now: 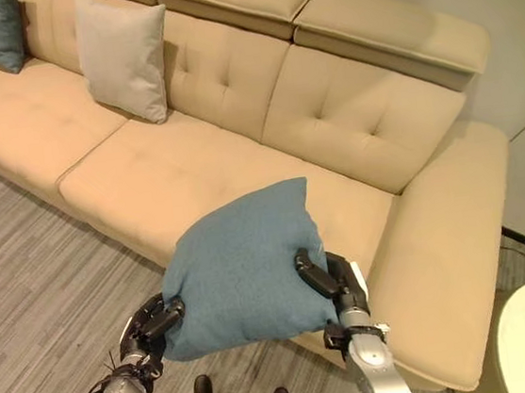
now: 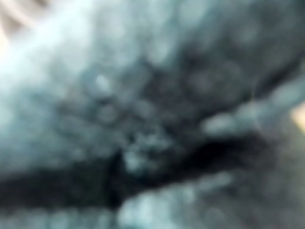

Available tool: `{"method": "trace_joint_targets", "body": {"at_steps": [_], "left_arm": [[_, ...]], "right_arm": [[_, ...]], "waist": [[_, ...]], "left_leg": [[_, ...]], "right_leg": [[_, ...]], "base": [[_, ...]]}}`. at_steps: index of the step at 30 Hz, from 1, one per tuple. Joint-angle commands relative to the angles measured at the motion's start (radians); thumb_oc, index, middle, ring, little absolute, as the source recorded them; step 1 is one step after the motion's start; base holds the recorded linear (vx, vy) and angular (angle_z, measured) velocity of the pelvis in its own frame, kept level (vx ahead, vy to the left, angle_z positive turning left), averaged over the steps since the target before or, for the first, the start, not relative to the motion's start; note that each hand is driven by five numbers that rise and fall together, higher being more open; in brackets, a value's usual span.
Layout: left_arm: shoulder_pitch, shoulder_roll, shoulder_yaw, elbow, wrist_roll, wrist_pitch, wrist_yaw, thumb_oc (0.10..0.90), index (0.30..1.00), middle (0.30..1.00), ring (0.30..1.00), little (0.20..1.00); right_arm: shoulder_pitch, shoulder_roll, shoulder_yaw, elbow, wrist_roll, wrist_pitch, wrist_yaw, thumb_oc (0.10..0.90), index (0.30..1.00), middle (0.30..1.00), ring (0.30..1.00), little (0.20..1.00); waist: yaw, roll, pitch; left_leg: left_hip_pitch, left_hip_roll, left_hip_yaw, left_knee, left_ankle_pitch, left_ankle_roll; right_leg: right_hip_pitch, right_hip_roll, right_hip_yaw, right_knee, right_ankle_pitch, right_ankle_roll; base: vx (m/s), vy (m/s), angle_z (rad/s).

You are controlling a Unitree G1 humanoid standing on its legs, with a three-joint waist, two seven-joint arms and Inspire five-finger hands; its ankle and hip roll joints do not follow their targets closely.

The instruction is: Pick up all the scattered cushions and arrange them neatly on the sofa.

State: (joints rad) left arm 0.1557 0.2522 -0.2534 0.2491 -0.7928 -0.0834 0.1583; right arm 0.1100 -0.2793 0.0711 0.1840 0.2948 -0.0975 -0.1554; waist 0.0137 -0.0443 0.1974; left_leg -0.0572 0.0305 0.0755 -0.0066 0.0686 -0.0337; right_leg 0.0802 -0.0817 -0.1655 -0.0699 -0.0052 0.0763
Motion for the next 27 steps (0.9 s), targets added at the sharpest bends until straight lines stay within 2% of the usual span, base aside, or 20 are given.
{"method": "trace_joint_targets", "body": {"at_steps": [1,2,3,4,5,7,8,9,12,15,17,18,20,22,25,27], "left_arm": [[-0.069,-0.006,0.002,-0.215,0.045,-0.095,-0.109,0.4,0.3,0.3,0.3,0.3],[-0.069,-0.006,0.002,-0.215,0.045,-0.095,-0.109,0.4,0.3,0.3,0.3,0.3],[-0.072,0.001,0.003,-0.217,0.049,-0.095,-0.106,0.4,0.3,0.3,0.3,0.3],[-0.08,0.014,0.006,-0.215,0.056,-0.097,-0.095,0.4,0.3,0.3,0.3,0.3],[-0.086,0.018,0.008,-0.213,0.062,-0.1,-0.09,0.4,0.3,0.3,0.3,0.3],[-0.09,0.017,0.007,-0.208,0.067,-0.106,-0.089,0.4,0.3,0.3,0.3,0.3],[-0.088,0.015,0.008,-0.205,0.067,-0.108,-0.091,0.4,0.3,0.3,0.3,0.3],[-0.079,0.014,0.008,-0.203,0.069,-0.108,-0.101,0.4,0.3,0.3,0.3,0.3],[-0.073,0.009,0.012,-0.195,0.087,-0.112,-0.097,0.4,0.3,0.3,0.3,0.3],[-0.071,0.0,0.013,-0.202,0.073,-0.113,-0.119,0.4,0.3,0.3,0.3,0.3],[-0.07,-0.021,0.01,-0.192,0.062,-0.114,-0.133,0.4,0.3,0.3,0.3,0.3],[-0.071,-0.026,-0.005,-0.191,0.063,-0.108,-0.146,0.4,0.3,0.3,0.3,0.3],[-0.077,-0.026,-0.013,-0.193,0.063,-0.106,-0.153,0.4,0.3,0.3,0.3,0.3],[-0.08,-0.032,-0.018,-0.193,0.058,-0.105,-0.152,0.4,0.3,0.3,0.3,0.3],[-0.078,-0.034,-0.016,-0.196,0.061,-0.1,-0.152,0.4,0.3,0.3,0.3,0.3],[-0.07,-0.031,-0.016,-0.2,0.07,-0.099,-0.148,0.4,0.3,0.3,0.3,0.3]], "right_arm": [[-0.09,0.029,0.007,-0.195,0.011,-0.138,0.035,0.4,0.3,0.3,0.3,0.3],[-0.091,0.029,0.007,-0.195,0.011,-0.138,0.035,0.4,0.3,0.3,0.3,0.3],[-0.088,0.034,0.009,-0.2,0.011,-0.136,0.04,0.4,0.3,0.3,0.3,0.3],[-0.101,0.04,0.023,-0.202,0.007,-0.133,0.046,0.4,0.3,0.3,0.3,0.3],[-0.106,0.044,0.028,-0.198,0.005,-0.135,0.045,0.4,0.3,0.3,0.3,0.3],[-0.11,0.053,0.037,-0.193,0.0,-0.137,0.045,0.4,0.3,0.3,0.3,0.3],[-0.112,0.053,0.041,-0.189,-0.004,-0.135,0.049,0.4,0.3,0.3,0.3,0.3],[-0.121,0.05,0.052,-0.179,-0.008,-0.134,0.052,0.4,0.3,0.3,0.3,0.3],[-0.127,0.034,0.06,-0.149,-0.018,-0.138,0.044,0.4,0.3,0.3,0.3,0.3],[-0.116,0.032,0.05,-0.164,-0.013,-0.129,0.06,0.4,0.3,0.3,0.3,0.3],[-0.09,0.032,0.024,-0.168,-0.014,-0.137,0.057,0.4,0.3,0.3,0.3,0.3],[-0.072,0.03,0.006,-0.169,-0.012,-0.139,0.053,0.4,0.3,0.3,0.3,0.3],[-0.069,0.016,-0.005,-0.168,0.0,-0.144,0.049,0.4,0.3,0.3,0.3,0.3],[-0.071,0.001,-0.006,-0.172,0.009,-0.144,0.049,0.4,0.3,0.3,0.3,0.3],[-0.07,-0.007,-0.004,-0.17,0.009,-0.14,0.05,0.4,0.3,0.3,0.3,0.3],[-0.072,-0.008,-0.002,-0.168,0.01,-0.137,0.048,0.4,0.3,0.3,0.3,0.3]], "waist": [[0.003,-0.056,-0.125],[0.003,-0.055,-0.127],[0.0,-0.058,-0.12],[-0.011,-0.054,-0.096],[-0.018,-0.047,-0.087],[-0.023,-0.035,-0.077],[-0.025,-0.031,-0.078],[-0.029,-0.03,-0.081],[-0.034,-0.037,-0.075],[-0.039,-0.045,-0.079],[-0.051,-0.05,-0.099],[-0.063,-0.055,-0.107],[-0.068,-0.061,-0.102],[-0.061,-0.067,-0.088],[-0.051,-0.072,-0.081],[-0.036,-0.08,-0.08]], "left_leg": [[-0.086,-0.019,0.027,0.068,-0.083,0.022],[-0.089,-0.018,0.028,0.067,-0.08,0.022],[-0.072,-0.025,0.031,0.07,-0.092,0.033],[-0.05,-0.027,0.034,0.075,-0.109,0.058],[-0.049,-0.022,0.034,0.078,-0.113,0.066],[-0.028,-0.019,0.042,0.079,-0.131,0.076],[-0.007,-0.022,0.046,0.071,-0.142,0.078],[0.037,-0.026,0.057,0.047,-0.159,0.077],[0.09,-0.043,0.059,0.032,-0.188,0.072],[0.111,-0.053,0.04,0.037,-0.202,0.068],[0.125,-0.049,0.028,0.053,-0.225,0.05],[0.12,-0.032,0.036,0.104,-0.239,0.022],[0.07,-0.004,0.046,0.234,-0.207,-0.007],[0.014,0.011,0.049,0.342,-0.172,-0.017],[-0.035,0.012,0.043,0.374,-0.178,-0.007],[-0.088,0.0,0.019,0.307,-0.194,0.003]], "right_leg": [[0.021,-0.001,0.035,0.166,-0.113,0.034],[0.018,0.0,0.036,0.165,-0.111,0.034],[-0.001,-0.012,0.047,0.23,-0.091,0.044],[-0.079,-0.022,0.08,0.384,-0.027,0.063],[-0.113,-0.018,0.087,0.434,-0.002,0.069],[-0.175,-0.026,0.074,0.491,0.008,0.069],[-0.196,-0.028,0.056,0.47,-0.002,0.061],[-0.213,-0.023,0.013,0.383,-0.022,0.052],[-0.241,-0.007,-0.035,0.216,-0.002,0.05],[-0.206,0.007,-0.013,0.167,0.011,0.052],[-0.181,0.033,0.023,0.151,0.01,0.037],[-0.143,0.037,0.009,0.123,0.001,0.02],[-0.108,0.038,-0.005,0.097,0.0,0.005],[-0.08,0.043,-0.004,0.082,-0.008,-0.014],[-0.066,0.042,0.001,0.071,-0.016,-0.02],[-0.048,0.036,0.012,0.06,-0.031,-0.013]], "base": [[0.21,0.192,-0.42],[0.11,0.125,-0.37],[0.1,0.176,-0.21],[0.1,0.218,-0.23],[0.07,0.205,-0.39],[0.09,0.127,-0.48],[0.26,0.09,-0.45],[0.28,0.041,-0.46],[0.25,-0.021,-0.43],[0.13,-0.033,0.13],[0.32,-0.15,0.61],[0.32,-0.186,0.45],[0.15,-0.143,0.48],[0.06,-0.08,0.41],[0.07,-0.039,-0.08],[0.16,0.016,-0.06]]}}
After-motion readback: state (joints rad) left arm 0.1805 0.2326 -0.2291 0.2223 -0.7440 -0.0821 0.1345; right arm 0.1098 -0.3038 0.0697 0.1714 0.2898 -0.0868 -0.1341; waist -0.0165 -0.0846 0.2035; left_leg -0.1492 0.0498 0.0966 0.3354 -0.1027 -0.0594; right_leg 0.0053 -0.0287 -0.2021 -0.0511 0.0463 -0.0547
